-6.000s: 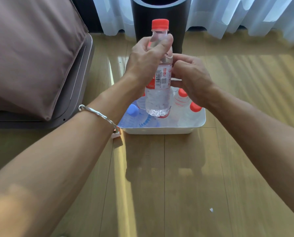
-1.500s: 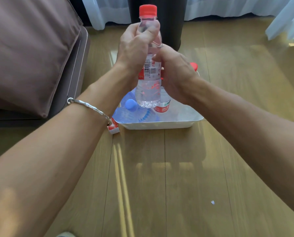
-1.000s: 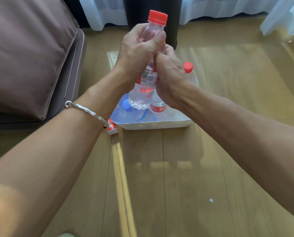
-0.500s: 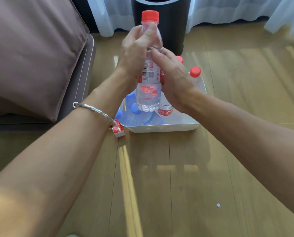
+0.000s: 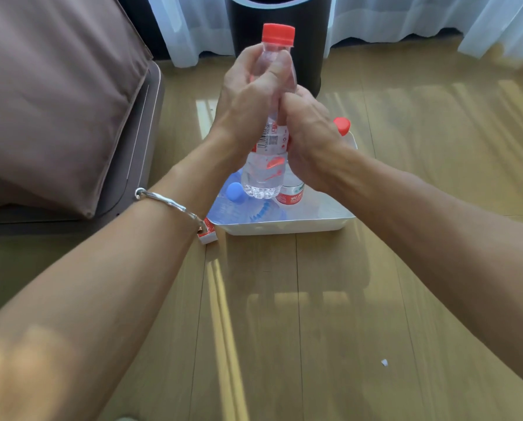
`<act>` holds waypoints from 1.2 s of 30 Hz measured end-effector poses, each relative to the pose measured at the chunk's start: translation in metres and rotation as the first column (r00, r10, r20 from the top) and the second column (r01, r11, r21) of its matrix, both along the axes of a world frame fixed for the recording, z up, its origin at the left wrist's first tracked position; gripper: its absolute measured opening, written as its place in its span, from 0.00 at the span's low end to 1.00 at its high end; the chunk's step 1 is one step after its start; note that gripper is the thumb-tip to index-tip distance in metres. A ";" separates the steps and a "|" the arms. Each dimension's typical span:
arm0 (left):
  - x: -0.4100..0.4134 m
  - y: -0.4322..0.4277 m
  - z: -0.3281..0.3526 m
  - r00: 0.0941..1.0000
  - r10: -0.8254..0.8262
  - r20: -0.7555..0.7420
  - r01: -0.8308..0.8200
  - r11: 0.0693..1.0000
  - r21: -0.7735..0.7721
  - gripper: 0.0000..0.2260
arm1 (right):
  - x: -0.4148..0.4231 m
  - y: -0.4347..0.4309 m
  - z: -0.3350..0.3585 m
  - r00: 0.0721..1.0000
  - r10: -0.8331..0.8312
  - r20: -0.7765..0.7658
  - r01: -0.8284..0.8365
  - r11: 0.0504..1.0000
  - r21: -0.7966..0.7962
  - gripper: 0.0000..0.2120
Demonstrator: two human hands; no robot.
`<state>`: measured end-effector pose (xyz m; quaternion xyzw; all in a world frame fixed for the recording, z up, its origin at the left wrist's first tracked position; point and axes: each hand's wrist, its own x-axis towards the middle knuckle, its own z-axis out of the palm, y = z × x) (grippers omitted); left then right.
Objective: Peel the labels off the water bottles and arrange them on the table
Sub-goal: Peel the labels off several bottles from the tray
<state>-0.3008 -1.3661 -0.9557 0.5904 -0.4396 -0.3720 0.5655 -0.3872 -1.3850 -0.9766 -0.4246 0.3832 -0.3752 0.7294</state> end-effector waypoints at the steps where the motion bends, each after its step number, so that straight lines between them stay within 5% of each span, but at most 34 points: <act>1: -0.002 0.001 -0.001 1.000 -0.009 0.017 0.009 1.000 -0.009 0.05 | 0.000 0.000 -0.001 1.000 -0.008 0.008 0.008 1.000 0.015 0.17; 10: -0.010 0.001 -0.002 0.997 0.051 0.062 -0.043 0.992 -0.117 0.06 | 0.005 0.001 -0.003 0.986 -0.110 0.129 0.113 0.993 -0.020 0.13; 22: -0.002 -0.002 -0.008 1.000 0.007 -0.021 -0.006 0.999 0.035 0.04 | 0.005 0.009 -0.016 0.977 -0.157 -0.146 0.132 0.977 -0.167 0.11; 27: 0.022 -0.006 -0.008 0.947 0.038 -0.318 0.018 0.985 0.170 0.11 | 0.004 0.024 -0.032 0.974 -0.055 -0.218 -0.009 0.959 -0.283 0.20; 31: 0.023 -0.005 -0.012 0.982 0.067 -0.178 -0.050 0.994 0.098 0.11 | 0.003 0.013 -0.022 0.988 -0.014 -0.157 -0.025 0.969 -0.245 0.14; 36: 0.006 -0.006 -0.010 0.992 0.081 -0.101 -0.078 0.996 0.031 0.08 | -0.001 0.005 -0.011 0.988 0.009 -0.151 -0.043 0.974 -0.222 0.23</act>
